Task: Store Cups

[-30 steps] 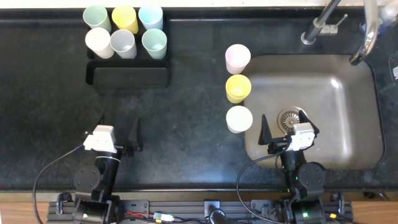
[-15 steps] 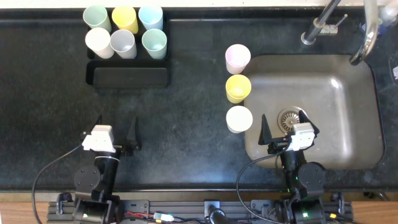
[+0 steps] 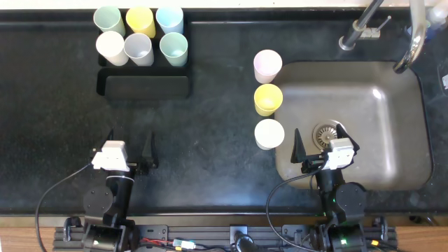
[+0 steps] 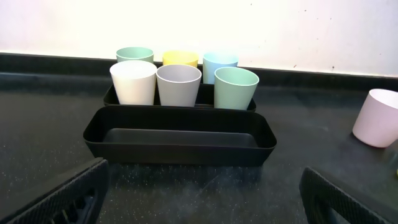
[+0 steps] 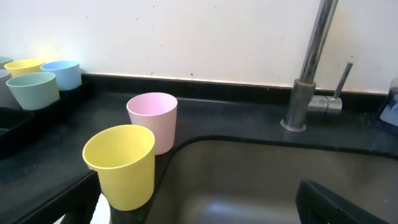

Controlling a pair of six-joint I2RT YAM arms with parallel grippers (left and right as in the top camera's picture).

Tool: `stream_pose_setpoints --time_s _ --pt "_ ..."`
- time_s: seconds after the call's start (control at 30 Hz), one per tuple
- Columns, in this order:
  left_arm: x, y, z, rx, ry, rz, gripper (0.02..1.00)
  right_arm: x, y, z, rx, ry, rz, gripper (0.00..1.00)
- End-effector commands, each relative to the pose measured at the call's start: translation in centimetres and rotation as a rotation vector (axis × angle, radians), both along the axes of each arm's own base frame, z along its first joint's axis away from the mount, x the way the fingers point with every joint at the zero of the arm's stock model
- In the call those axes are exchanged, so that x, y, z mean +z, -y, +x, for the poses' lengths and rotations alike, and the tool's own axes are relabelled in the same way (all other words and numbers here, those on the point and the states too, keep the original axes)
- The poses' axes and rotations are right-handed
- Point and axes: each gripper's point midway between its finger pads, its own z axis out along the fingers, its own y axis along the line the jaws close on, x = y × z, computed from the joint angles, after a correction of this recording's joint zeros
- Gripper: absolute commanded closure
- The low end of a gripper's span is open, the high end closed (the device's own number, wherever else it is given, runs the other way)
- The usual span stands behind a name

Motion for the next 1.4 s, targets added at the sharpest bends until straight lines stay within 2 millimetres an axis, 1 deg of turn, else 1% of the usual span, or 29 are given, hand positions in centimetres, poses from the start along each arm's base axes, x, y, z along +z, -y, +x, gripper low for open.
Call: stream_pose_setpoints --time_s 0.03,0.1,0.23,0.3,0.37,0.43,0.5,0.53,0.63,0.77,0.83,0.87,0.9,1.0,1.1,1.13,1.2,1.27,1.33,1.4 --pt "0.1 0.7 -0.1 -0.047 0.008 0.012 0.018 -0.2 0.3 0.0 -0.013 0.006 0.001 0.003" --pt "0.1 0.8 -0.1 -0.052 0.008 0.012 0.018 -0.2 0.3 0.0 -0.013 0.006 0.001 0.003" --pt "0.1 0.4 -0.1 -0.033 0.008 0.013 0.018 -0.2 0.3 0.0 -0.013 0.006 0.001 0.003" --pt "-0.2 0.3 0.0 -0.030 -0.004 0.013 0.018 -0.2 0.3 0.0 -0.013 0.006 0.001 0.003" --pt "-0.4 0.7 0.1 -0.053 -0.019 -0.012 0.018 -0.2 0.3 0.0 -0.013 0.006 0.001 0.005" --pt "0.0 0.9 0.3 -0.060 -0.022 -0.059 0.020 -0.2 0.3 0.0 -0.013 0.006 0.001 0.003" --pt "0.9 1.5 0.3 -0.092 -0.048 -0.077 0.018 -0.2 0.3 0.0 -0.013 0.006 0.001 0.003" --pt "1.7 1.9 0.4 -0.112 -0.060 -0.079 0.018 -0.2 0.3 0.0 -0.013 0.006 0.001 0.003" --pt "4.9 2.6 0.9 -0.146 -0.110 -0.082 0.018 -0.2 0.3 0.0 -0.013 0.006 0.001 0.005" --pt "10.7 3.4 2.5 -0.160 -0.225 -0.074 0.018 -0.2 0.3 0.0 -0.013 0.006 0.001 0.003" --pt "13.3 4.1 3.5 -0.174 -0.284 -0.065 0.018 -0.2 0.3 0.0 -0.013 0.006 0.001 0.003" --pt "14.8 4.7 4.3 -0.184 -0.318 -0.057 0.018 -0.2 0.3 0.0 -0.013 0.006 0.001 0.005" --pt "15.8 5.3 4.9 -0.195 -0.346 -0.049 0.018 -0.2 0.3 0.0 -0.013 0.006 0.001 0.003" --pt "18.4 7.6 7.1 -0.204 -0.442 -0.037 0.018 -0.2 0.3 0.0 -0.013 0.006 0.001 0.003" --pt "19.4 10.3 9.3 -0.170 -0.542 -0.044 0.018 -0.2 0.3 0.0 -0.013 0.006 0.001 0.005" --pt "19.5 11.4 9.9 -0.161 -0.571 -0.042 0.018 -0.2 0.3 0.0 -0.013 0.006 0.001 0.003" --pt "19.1 14.3 11.2 -0.158 -0.634 -0.032 0.018 -0.2 0.3 0.0 -0.013 0.006 0.001 0.003" --pt "18.2 17.4 12.4 -0.174 -0.687 -0.021 0.018 -0.2 0.3 0.0 -0.013 0.006 0.001 0.003" --pt "16.5 20.7 13.4 -0.183 -0.754 -0.030 0.018 -0.2 0.3 0.0 -0.013 0.006 0.001 0.003" --pt "14.4 23.4 14.2 -0.178 -0.825 -0.040 0.018 -0.2 0.3 0.0 -0.013 0.006 0.001 0.005"
